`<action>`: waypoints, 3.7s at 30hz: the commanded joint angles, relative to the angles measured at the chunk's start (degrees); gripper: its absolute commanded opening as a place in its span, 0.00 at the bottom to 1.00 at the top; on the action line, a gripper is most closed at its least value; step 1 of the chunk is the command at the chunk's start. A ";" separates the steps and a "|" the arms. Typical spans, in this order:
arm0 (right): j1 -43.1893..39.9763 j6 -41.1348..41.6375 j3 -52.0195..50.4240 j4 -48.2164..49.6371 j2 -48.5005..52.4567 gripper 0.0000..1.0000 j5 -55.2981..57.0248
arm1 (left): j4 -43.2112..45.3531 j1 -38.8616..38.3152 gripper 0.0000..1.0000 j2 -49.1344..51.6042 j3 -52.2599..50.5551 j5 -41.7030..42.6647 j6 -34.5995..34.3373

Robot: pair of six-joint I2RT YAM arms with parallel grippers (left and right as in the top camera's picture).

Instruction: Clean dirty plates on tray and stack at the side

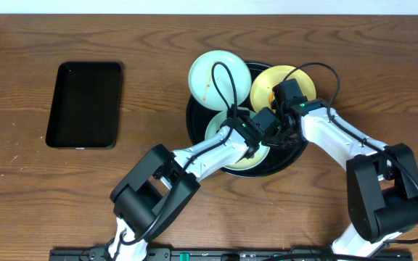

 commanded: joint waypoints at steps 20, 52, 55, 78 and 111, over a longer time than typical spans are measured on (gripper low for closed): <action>-0.87 0.22 0.50 -0.74 0.39 0.01 2.64 | 6.32 9.42 0.07 -3.80 -1.14 21.33 12.37; -0.87 -0.42 0.50 -1.29 0.39 0.01 2.67 | 4.04 11.21 0.07 -2.54 -1.22 26.32 15.89; -0.87 -0.42 0.50 -1.29 0.42 0.01 2.67 | 4.04 11.21 0.07 -2.54 -1.22 37.73 21.11; -0.87 -1.27 0.50 -1.75 0.39 0.01 -1.07 | -7.39 11.63 0.07 -11.43 5.22 4.31 12.50; 8.61 -5.79 0.52 -3.02 -27.45 0.01 40.87 | -14.56 24.13 0.07 -28.59 5.79 5.38 12.48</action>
